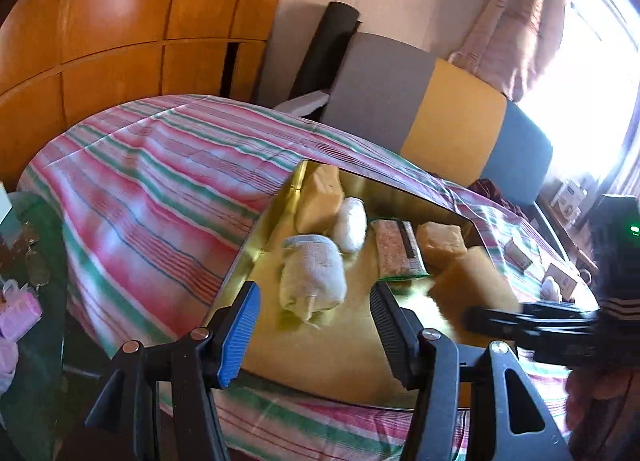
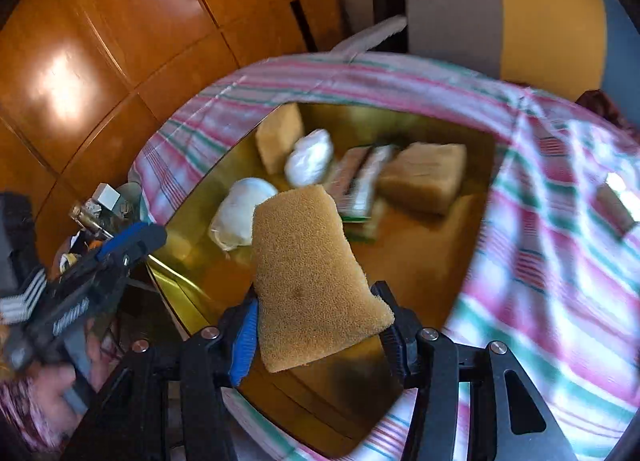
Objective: Organize objects
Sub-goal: 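Lower the yellow wedge sponge into the tray beside the sock and open the right tool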
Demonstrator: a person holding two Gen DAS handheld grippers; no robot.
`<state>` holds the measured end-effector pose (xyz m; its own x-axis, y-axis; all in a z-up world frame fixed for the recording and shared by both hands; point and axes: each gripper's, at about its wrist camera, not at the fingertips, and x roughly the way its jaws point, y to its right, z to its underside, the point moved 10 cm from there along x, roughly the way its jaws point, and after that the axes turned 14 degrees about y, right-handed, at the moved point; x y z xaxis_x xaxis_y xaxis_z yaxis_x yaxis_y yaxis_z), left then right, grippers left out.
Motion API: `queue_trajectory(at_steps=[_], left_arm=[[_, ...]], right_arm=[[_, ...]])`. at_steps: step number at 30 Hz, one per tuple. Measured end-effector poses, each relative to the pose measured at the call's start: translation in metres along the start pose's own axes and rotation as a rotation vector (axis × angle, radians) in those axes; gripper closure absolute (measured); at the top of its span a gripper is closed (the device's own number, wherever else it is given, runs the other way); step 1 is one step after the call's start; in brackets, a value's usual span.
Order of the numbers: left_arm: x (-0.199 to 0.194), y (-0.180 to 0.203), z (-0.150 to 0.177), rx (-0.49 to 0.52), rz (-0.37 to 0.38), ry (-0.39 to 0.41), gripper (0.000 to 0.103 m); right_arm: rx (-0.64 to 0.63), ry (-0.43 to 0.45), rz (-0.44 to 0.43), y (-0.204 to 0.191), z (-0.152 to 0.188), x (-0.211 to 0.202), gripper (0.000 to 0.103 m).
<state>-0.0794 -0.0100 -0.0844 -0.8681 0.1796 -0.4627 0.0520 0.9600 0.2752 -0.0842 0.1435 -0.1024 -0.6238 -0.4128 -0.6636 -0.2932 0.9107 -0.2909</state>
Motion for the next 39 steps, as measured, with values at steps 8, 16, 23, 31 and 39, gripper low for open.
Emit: queue_trajectory(at_steps=[8, 16, 23, 31, 39], left_arm=[[-0.001, -0.023, -0.001, -0.073, -0.033, -0.008, 0.045], [-0.005, -0.037, -0.006, -0.127, -0.059, 0.016, 0.045], [-0.010, -0.048, -0.014, -0.167, -0.086, 0.049, 0.045], [-0.007, -0.057, -0.017, -0.166, -0.103, 0.054, 0.045], [-0.005, -0.055, -0.013, -0.160, -0.104, 0.045, 0.045]], right_arm=[[0.074, -0.041, 0.103, -0.014, -0.009, 0.056, 0.047], [0.163, 0.012, 0.056, -0.016, -0.013, 0.052, 0.021], [-0.007, -0.098, 0.053, -0.039, 0.011, 0.056, 0.054], [0.036, -0.063, 0.053, -0.047, -0.006, 0.088, 0.058], [0.164, -0.028, 0.040, -0.027, -0.012, 0.068, 0.039]])
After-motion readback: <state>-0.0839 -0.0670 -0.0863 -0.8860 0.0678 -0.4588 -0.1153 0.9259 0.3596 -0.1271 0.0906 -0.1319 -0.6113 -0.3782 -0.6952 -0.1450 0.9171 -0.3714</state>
